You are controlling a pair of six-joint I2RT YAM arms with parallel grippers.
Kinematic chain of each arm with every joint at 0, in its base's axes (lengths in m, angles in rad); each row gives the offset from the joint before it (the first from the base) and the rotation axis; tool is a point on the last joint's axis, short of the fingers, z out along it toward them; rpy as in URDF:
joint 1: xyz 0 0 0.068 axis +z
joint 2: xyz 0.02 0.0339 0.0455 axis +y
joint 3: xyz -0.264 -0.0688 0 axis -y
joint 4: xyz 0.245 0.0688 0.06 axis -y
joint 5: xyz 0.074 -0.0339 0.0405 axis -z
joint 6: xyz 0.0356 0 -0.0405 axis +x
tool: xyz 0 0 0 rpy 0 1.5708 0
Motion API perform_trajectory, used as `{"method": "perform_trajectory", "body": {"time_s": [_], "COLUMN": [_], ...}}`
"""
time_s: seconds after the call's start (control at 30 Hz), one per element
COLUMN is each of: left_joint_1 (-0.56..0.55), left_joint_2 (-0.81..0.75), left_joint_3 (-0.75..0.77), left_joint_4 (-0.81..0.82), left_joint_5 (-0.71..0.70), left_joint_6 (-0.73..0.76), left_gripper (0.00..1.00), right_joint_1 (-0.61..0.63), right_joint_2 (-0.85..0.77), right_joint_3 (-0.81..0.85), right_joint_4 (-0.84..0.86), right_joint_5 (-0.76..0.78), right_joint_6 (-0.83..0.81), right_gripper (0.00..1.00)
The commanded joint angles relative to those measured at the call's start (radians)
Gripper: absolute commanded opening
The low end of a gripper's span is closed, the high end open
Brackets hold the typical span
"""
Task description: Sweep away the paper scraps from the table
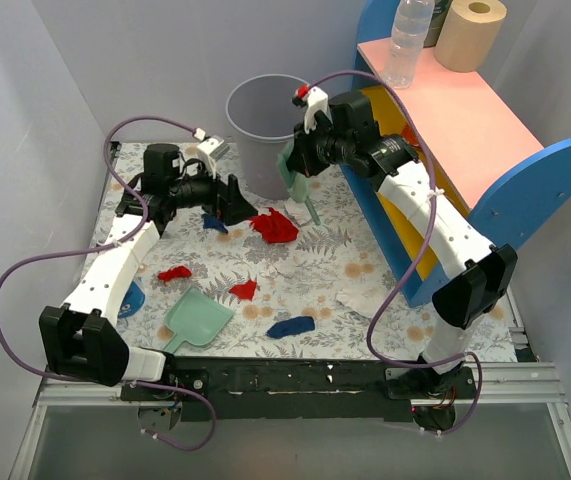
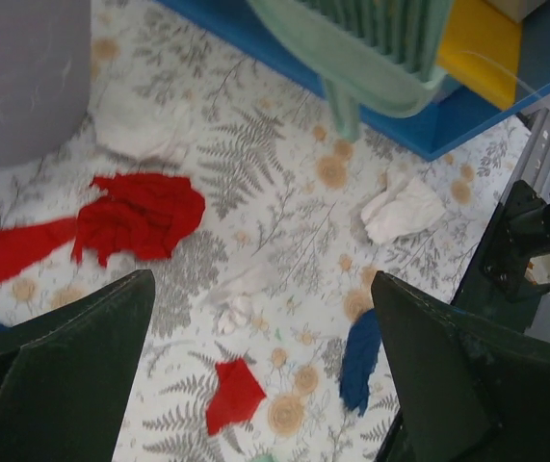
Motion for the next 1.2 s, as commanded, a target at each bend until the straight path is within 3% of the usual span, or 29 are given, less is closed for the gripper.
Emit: {"method": "perform_trajectory", "body": {"time_s": [0.0,0.17,0.43,0.53,0.7,0.9,1.07,1.17], "left_joint_1": [-0.106,-0.192,-0.225,-0.223,-0.225,-0.225,-0.223,-0.217], "left_joint_2": [-0.029,0.0,0.043,0.062,0.079,0.092,0.085,0.068], "left_joint_3": [0.095,0.156,0.199,0.21,0.218,0.224,0.202,0.187], "left_joint_4": [0.135,0.175,0.267,0.275,0.275,0.273,0.269,0.247], "left_joint_5": [-0.067,-0.228,-0.326,-0.322,-0.32,-0.354,-0.382,-0.374], "left_joint_6": [-0.031,-0.018,-0.07,-0.071,-0.075,-0.06,-0.025,0.015], "left_gripper": [0.97,0.96,0.88,0.75,0.47,0.24,0.06,0.0], "right_joint_1": [0.009,0.019,0.035,0.038,0.038,0.038,0.032,0.024], "right_joint_2": [0.028,0.086,0.094,0.085,0.079,0.07,0.028,-0.033], "right_joint_3": [0.141,0.254,0.261,0.247,0.238,0.222,0.172,0.104], "right_joint_4": [0.139,0.18,0.215,0.228,0.231,0.228,0.194,0.151], "right_joint_5": [0.08,0.114,0.131,0.134,0.14,0.136,0.033,-0.082], "right_joint_6": [0.121,0.215,0.241,0.249,0.246,0.224,0.129,-0.014], "right_gripper": [0.01,0.01,0.01,0.01,0.01,0.01,0.01,0.15]}}
